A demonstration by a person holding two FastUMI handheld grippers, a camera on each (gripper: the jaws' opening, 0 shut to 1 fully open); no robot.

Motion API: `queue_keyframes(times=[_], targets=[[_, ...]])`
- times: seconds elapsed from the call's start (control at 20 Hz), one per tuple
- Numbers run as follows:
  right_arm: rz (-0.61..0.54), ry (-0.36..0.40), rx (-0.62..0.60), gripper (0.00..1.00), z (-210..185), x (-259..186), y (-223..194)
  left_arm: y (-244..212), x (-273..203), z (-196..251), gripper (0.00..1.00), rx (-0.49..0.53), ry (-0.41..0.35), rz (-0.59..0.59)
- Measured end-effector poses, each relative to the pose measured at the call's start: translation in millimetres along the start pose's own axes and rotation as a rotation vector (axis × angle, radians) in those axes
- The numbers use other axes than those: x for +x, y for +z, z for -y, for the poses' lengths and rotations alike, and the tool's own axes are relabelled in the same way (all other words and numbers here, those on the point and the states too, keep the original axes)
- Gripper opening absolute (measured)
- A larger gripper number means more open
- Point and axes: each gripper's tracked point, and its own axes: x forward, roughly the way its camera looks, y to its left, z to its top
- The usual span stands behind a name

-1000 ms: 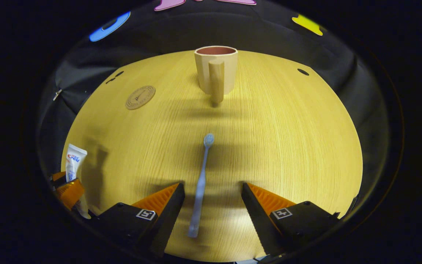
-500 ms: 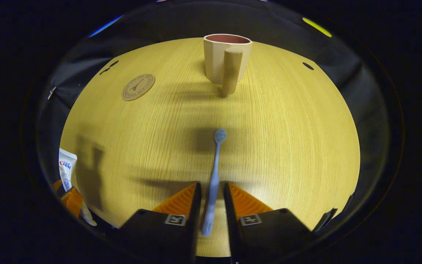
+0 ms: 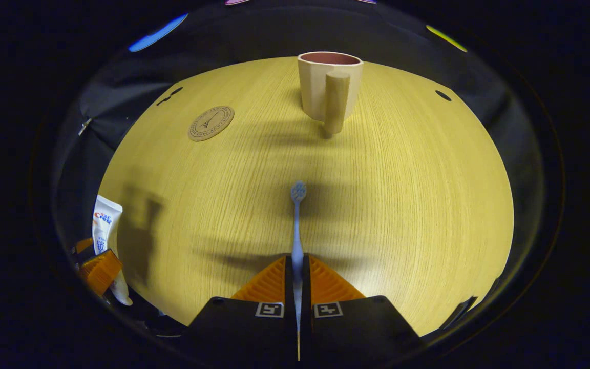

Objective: Put the toothbrush and toothpaste on the desktop into the cup, then pick up the cup and place it on the coaster on the desktop.

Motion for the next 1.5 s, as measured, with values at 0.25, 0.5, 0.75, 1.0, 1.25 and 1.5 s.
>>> queue_keyframes(times=[0.25,0.5,0.75,1.0,1.25,1.5], targets=[[0.027,0.050,0.060,0.06,9,-16,5,21,5,5,0.25,0.002,0.004,0.028],[0.104,0.112,0.061,0.06,20,-46,28,63,13,19,0.25,-0.016,-0.002,0.094],[0.186,0.156,0.089,0.06,39,-77,55,137,34,52,0.25,-0.025,-0.047,0.202],[0.226,0.211,0.106,0.06,59,-96,77,229,57,96,0.25,0.045,-0.111,0.344],[0.249,0.240,0.079,0.06,83,-100,94,298,98,136,0.25,0.097,-0.165,0.443],[0.244,0.268,0.119,0.06,102,-99,100,331,149,164,0.25,0.142,-0.207,0.487]])
